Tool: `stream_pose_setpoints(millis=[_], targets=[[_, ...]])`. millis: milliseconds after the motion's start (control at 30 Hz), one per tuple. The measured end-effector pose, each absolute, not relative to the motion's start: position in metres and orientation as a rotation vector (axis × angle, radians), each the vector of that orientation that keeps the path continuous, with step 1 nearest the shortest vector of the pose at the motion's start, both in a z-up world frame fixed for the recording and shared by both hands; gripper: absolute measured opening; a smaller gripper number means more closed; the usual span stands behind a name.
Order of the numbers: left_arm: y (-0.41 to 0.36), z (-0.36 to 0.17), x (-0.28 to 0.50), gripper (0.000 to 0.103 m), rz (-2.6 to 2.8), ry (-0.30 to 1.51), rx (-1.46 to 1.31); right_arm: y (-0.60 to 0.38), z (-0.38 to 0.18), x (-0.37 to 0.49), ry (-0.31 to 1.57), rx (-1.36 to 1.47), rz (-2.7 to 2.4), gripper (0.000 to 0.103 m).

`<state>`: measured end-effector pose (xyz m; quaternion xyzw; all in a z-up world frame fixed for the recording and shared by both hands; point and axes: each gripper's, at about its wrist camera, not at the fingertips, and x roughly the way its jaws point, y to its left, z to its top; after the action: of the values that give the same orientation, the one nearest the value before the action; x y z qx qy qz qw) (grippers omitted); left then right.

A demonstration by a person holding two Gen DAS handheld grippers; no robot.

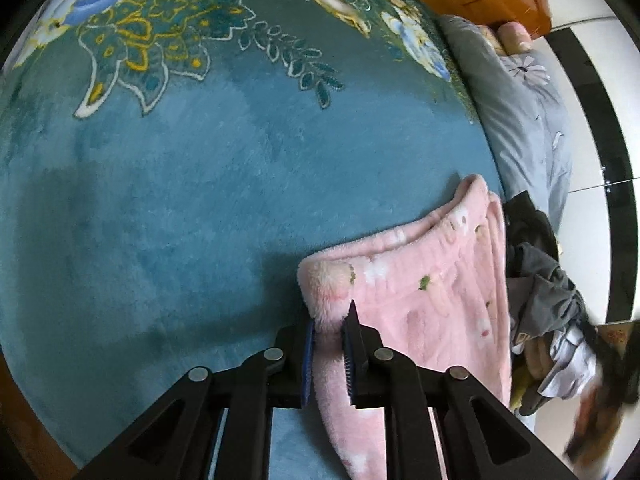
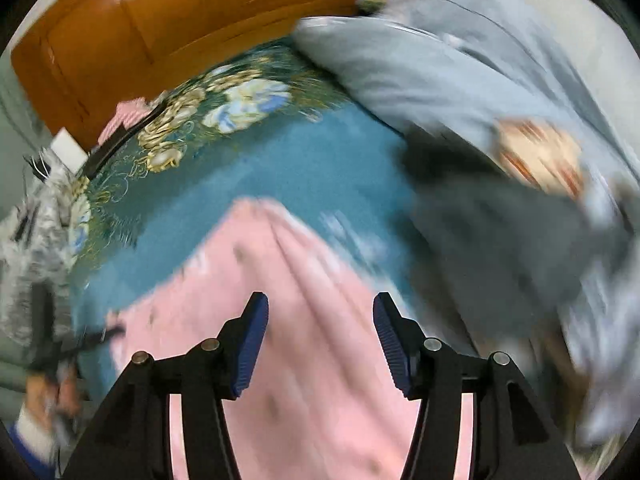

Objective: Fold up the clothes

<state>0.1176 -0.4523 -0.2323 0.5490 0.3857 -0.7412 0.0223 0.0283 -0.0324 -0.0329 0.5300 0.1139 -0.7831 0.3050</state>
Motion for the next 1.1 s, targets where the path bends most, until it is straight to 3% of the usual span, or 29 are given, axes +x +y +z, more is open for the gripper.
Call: stream_pose_setpoints(millis=[67,200,433,567,733,867,900,1000,1033,1100], targets=[[-0.449,-0.231,0.116,0.023,-2.277,1.154,1.738,0.040,-0.031,0.053,0.227,1.492,-2.119,0.056],[-0.436,-0.228,0.107,0.023,-2.276,1.034,1.791,0.182,-0.028,0.107,0.127,1.708,-2.255,0.056],[-0.418,-0.224,0.105,0.023,-2.269,0.905,1.827,0.406,-0.062,0.226,-0.319,2.173,-2.468,0.056],[-0.415,-0.223,0.104,0.023,-2.262,0.888,1.839,0.500,-0.087,0.305,-0.714,2.299,-2.598,0.056],[-0.414,-0.225,0.106,0.023,-2.230,0.902,1.831,0.550,-0.113,0.367,-1.306,2.231,-2.589,0.056],[-0.412,-0.223,0.108,0.023,-2.231,0.872,1.853,0.557,-0.130,0.384,-1.538,2.193,-2.532,0.056],[-0.412,-0.222,0.108,0.023,-2.232,0.858,1.860,0.557,-0.131,0.385,-1.582,2.177,-2.522,0.053],[-0.410,-0.217,0.108,0.014,-2.242,0.822,1.864,0.554,-0.132,0.384,-1.693,2.121,-2.483,0.003],[-0.409,-0.214,0.107,0.008,-2.244,0.810,1.863,0.553,-0.128,0.381,-1.705,2.112,-2.481,0.003],[-0.410,-0.204,0.105,0.006,-2.244,0.797,1.858,0.555,-0.110,0.372,-1.708,2.066,-2.504,0.003]])
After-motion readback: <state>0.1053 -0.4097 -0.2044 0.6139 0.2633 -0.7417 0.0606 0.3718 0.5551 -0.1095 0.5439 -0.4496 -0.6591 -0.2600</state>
